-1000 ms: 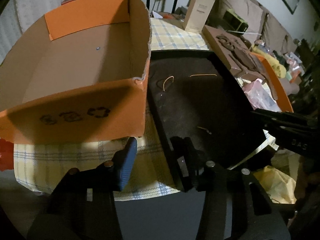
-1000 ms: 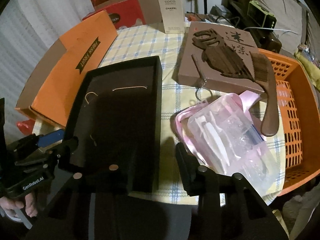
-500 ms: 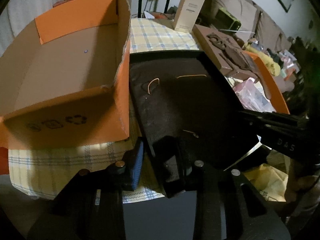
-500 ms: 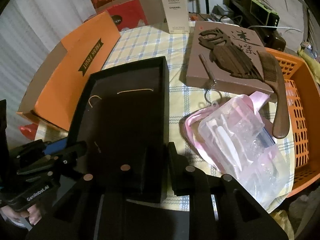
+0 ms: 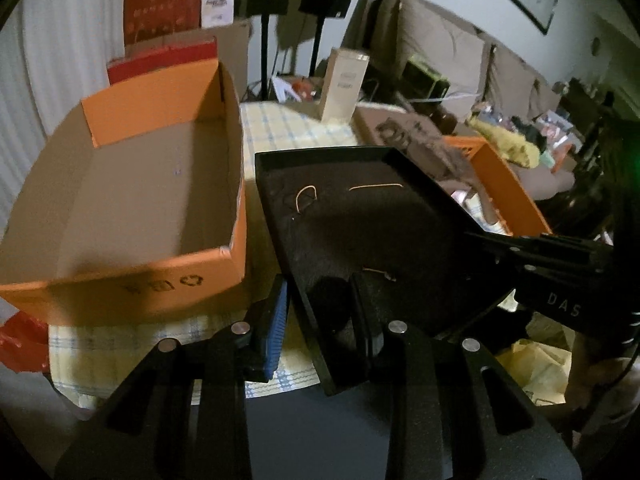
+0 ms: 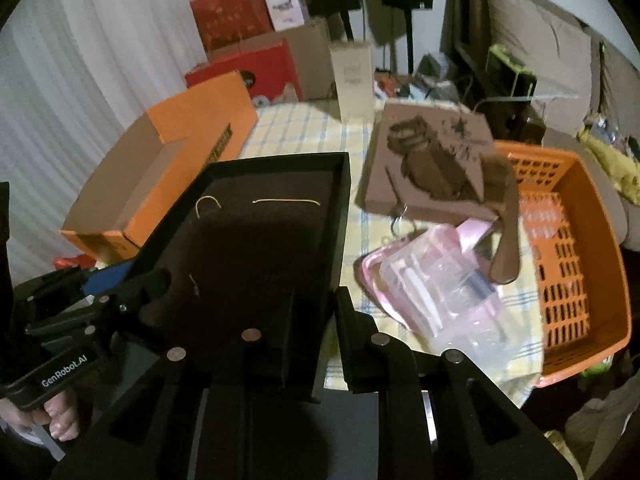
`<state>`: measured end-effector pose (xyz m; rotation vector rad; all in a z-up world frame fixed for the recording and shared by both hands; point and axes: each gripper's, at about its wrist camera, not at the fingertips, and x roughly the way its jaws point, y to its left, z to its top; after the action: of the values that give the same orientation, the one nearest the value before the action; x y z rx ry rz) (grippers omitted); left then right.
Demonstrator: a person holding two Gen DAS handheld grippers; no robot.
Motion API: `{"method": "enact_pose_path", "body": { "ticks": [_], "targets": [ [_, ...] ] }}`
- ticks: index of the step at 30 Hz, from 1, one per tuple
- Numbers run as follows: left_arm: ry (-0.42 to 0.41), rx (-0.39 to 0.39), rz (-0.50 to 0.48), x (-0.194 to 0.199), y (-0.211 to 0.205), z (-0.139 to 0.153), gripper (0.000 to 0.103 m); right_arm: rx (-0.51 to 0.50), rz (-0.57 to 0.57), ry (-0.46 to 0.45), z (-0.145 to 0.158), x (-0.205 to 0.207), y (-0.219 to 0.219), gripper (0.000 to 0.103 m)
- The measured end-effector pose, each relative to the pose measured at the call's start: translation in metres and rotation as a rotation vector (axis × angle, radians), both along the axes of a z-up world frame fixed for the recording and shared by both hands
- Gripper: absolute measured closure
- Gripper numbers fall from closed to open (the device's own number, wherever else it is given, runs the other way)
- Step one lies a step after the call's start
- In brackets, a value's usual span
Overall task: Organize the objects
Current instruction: 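Lift the black tray with both grippers over the open cardboard box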
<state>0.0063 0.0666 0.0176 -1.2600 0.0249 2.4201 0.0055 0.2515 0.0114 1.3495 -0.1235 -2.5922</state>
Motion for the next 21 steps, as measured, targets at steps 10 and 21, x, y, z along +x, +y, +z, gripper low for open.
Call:
{"method": "enact_pose_path", "body": {
  "ticks": [10, 21],
  "targets": [
    [0.073, 0.034, 0.017, -0.008, -0.012, 0.053, 0.075, 0.018, 0.029, 0.111, 0.059, -0.001, -0.010, 0.084],
    [0.110, 0.046, 0.156, -0.063, -0.078, 0.084, 0.075, -0.021, 0.118, 0.172, 0.092, -0.046, -0.066, 0.084]
  ]
}}
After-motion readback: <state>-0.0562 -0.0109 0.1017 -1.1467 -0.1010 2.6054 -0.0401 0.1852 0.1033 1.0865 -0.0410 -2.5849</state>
